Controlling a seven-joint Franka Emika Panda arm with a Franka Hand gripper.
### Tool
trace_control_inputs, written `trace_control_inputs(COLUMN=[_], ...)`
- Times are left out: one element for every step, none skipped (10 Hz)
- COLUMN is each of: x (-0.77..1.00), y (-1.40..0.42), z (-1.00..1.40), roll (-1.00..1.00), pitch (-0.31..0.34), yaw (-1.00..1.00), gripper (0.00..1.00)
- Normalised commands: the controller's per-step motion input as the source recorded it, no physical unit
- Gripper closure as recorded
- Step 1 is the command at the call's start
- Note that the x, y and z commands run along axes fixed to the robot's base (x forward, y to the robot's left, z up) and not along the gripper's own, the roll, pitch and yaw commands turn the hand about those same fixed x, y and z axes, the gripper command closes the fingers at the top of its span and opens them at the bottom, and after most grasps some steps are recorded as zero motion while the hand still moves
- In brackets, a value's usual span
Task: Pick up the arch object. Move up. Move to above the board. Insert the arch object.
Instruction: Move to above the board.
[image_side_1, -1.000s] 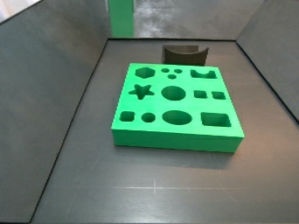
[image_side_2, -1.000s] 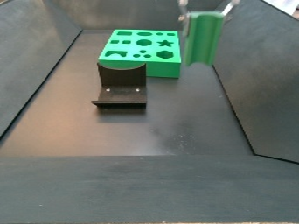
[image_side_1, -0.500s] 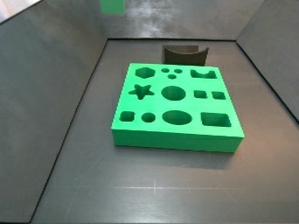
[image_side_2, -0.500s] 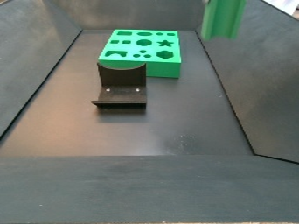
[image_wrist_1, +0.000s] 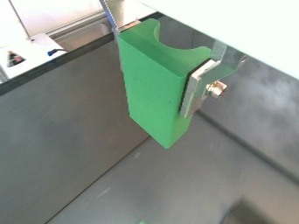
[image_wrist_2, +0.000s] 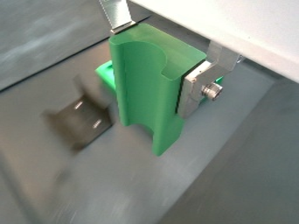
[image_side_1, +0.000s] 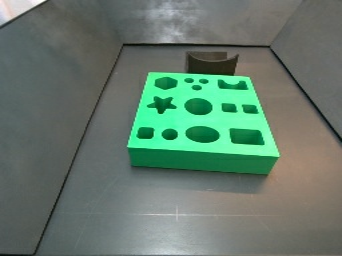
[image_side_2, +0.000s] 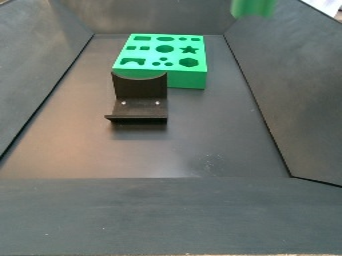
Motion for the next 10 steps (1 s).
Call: trace_control_inputs(x=[0.34,0.35,0.36,0.36,0.37,0.38,0.39,0.42,0.43,0.39], y=[-1.00,-1.00,-1.00,-1.00,-1.00,-1.00,-1.00,-1.00,-1.00,-0.84], z=[0.24,0.24,0.24,0.24,0.25,0.25,0.25,0.25,0.25,0.21], roll=[0.03,-0.02,0.00,0.00,-0.02,0.00,0.00,0.00,0.01,0.04], pitch=[0.221,0.183,0.154,0.132,0.113,0.106,0.116,0.124,0.127,0.135], yaw=[-0.12,-0.07,-0.02,-0.01,0.00,0.00,0.01,0.01,0.01,0.01], gripper=[1.00,1.00,1.00,1.00,1.00,1.00,1.00,1.00,1.00,1.00])
